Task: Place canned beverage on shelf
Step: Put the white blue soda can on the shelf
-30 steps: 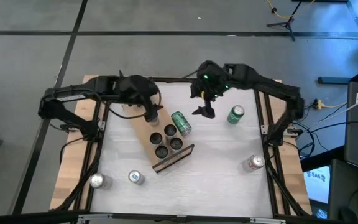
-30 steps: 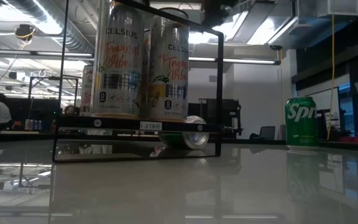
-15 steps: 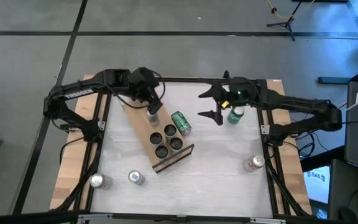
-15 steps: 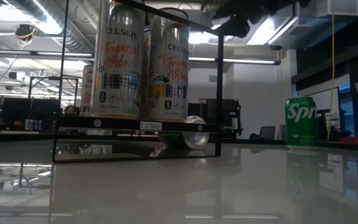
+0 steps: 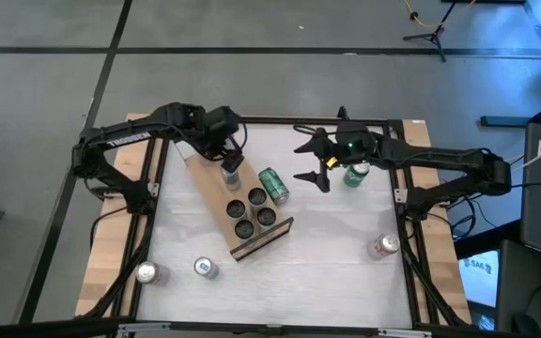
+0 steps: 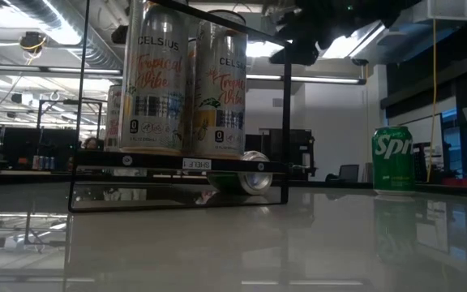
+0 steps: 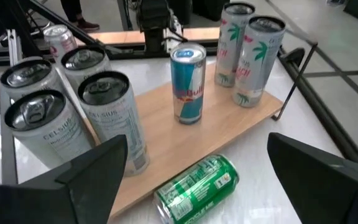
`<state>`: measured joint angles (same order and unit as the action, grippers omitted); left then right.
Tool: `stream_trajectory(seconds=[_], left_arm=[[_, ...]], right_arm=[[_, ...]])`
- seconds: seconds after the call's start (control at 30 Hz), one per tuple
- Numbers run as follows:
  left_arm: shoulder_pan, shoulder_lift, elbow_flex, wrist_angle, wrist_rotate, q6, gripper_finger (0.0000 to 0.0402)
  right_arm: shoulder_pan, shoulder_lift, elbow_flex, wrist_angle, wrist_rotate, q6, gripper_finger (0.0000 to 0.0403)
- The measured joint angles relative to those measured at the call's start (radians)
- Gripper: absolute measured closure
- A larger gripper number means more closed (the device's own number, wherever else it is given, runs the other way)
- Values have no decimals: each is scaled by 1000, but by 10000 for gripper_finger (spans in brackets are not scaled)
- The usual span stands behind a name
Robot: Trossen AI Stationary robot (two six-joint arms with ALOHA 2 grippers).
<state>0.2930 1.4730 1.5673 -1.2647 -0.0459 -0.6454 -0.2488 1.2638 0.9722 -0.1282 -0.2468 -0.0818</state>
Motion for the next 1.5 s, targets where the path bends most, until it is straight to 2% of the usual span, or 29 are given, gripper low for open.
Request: stream_trajectory(seconds=[0.57,1.33,1.5], left_arm=[[-19,104,-1,-43,8,0,86],[-21,106,-2,-45,-27,1,86],[-21,105,-49,-38,-20,1,86]], right_arm=[[1,19,-1,-5,-43,-1,23],[1,19,-1,-9,-43,-1,23],[1,19,-1,-9,-43,-1,23]])
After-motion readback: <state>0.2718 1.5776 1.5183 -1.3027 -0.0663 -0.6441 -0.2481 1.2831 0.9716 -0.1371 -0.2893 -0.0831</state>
